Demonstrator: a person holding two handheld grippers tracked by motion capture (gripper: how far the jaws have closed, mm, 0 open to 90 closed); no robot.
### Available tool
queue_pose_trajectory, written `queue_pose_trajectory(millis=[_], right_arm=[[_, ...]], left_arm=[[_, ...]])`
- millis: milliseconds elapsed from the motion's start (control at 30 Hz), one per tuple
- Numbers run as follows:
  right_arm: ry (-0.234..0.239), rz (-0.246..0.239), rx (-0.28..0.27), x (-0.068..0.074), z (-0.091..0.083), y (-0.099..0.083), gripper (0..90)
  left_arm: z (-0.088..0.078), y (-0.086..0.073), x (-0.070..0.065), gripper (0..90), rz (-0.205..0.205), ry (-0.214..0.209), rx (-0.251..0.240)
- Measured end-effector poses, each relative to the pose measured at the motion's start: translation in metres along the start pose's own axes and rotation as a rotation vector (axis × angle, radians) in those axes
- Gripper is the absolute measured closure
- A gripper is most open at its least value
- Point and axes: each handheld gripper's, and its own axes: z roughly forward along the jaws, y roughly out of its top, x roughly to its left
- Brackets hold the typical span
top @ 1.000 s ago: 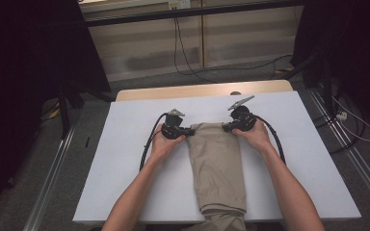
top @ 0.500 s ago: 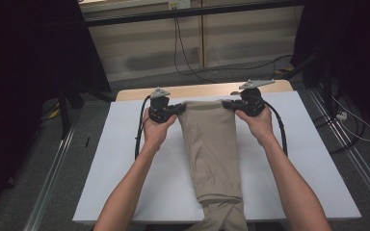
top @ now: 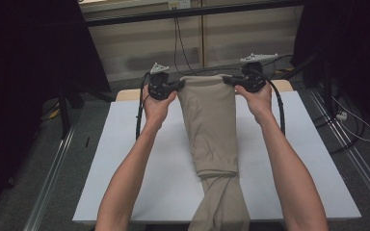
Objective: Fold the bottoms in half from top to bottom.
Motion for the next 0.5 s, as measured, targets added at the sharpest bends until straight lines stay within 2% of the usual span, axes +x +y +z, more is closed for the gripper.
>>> queue_pose_trajectory(millis=[67,100,133,200,233,267,300,333,400,433,500], right_arm=[[-0.016,-0.002,0.000,-0.002,0.002,0.006,86.0],[-0.022,-0.001,0.003,-0.002,0.003,0.009,85.9],[-0.035,-0.007,0.006,-0.003,0.006,0.012,85.8],[-0.064,-0.005,0.010,-0.005,0.012,0.014,84.0],[-0.090,0.007,0.016,-0.006,0.015,0.013,74.4],[-0.165,0.021,0.022,-0.007,0.018,0.011,53.7],[-0.206,0.034,0.028,-0.008,0.021,0.008,40.3],[-0.218,0.042,0.043,-0.009,0.023,0.005,39.4],[-0.220,0.032,0.066,-0.012,0.025,-0.002,35.7],[-0.212,0.029,0.064,-0.011,0.024,-0.004,34.9],[-0.174,0.018,0.064,-0.009,0.023,-0.011,34.2]], left_arm=[[0.002,0.005,0.001,86.2,-0.009,0.002,-0.011],[0.004,0.007,0.003,86.2,-0.001,0.007,-0.006],[0.006,0.008,0.004,86.2,-0.010,0.005,-0.004],[0.013,0.004,0.005,85.6,-0.002,0.028,-0.004],[0.018,-0.001,0.006,84.0,-0.013,0.039,0.005],[0.022,-0.007,0.006,77.5,-0.024,0.057,0.021],[0.026,-0.012,0.006,60.5,-0.033,0.079,0.032],[0.028,-0.016,0.006,47.3,-0.043,0.088,0.044],[0.030,-0.022,0.006,42.4,-0.026,0.080,0.067],[0.030,-0.024,0.005,38.0,-0.005,0.090,0.086],[0.027,-0.026,0.005,31.4,-0.002,0.078,0.090]])
